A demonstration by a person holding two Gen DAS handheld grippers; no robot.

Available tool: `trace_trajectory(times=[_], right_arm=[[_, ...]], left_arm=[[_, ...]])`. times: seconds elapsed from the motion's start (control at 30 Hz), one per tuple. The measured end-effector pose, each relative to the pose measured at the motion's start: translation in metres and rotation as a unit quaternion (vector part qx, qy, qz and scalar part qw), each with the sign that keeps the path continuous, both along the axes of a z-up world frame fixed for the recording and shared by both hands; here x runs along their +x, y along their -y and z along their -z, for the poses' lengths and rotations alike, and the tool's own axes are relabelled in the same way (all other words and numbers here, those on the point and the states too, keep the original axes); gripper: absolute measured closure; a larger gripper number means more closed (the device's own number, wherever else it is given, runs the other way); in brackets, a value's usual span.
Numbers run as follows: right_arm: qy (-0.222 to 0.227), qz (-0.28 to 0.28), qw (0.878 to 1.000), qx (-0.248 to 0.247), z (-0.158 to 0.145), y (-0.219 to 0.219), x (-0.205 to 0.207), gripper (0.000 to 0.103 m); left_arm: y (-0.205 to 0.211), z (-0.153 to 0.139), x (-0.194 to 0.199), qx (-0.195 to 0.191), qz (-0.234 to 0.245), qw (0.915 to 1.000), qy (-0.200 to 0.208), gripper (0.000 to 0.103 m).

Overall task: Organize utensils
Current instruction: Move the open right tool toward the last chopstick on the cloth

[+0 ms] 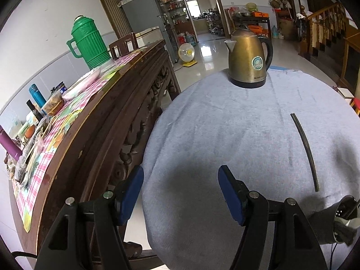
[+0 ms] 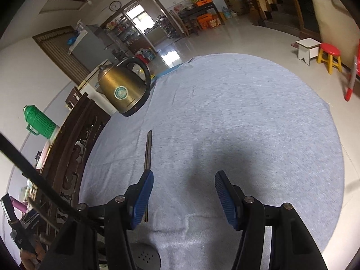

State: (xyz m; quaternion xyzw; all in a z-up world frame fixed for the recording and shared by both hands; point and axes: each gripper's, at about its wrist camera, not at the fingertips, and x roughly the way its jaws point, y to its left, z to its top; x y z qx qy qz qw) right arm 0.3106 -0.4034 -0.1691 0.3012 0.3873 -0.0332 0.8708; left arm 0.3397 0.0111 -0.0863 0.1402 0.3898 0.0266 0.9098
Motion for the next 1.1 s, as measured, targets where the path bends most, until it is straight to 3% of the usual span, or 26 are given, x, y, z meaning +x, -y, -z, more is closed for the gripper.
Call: trace_trajectory(times=[0.83,0.97,1.1], right_arm=[[-0.005,-0.051,0.999,0.006,0.016,-0.012,0.046,0.042],[-0.007,-0.052,0.998,0.017,0.022,-0.008,0.050,0.042],[-0.010,-0.047,0.998,0.031,0.030,0.000,0.049,0.042]], left_arm=[[0.034,0.008,0.024,0.025,0.043,0.9988,-0.005,0.034],[0.048,0.014,0.034,0.014,0.077,0.9969,-0.008,0.034],[0.073,0.030,0.058,-0.007,0.150,0.9883,-0.028,0.034]])
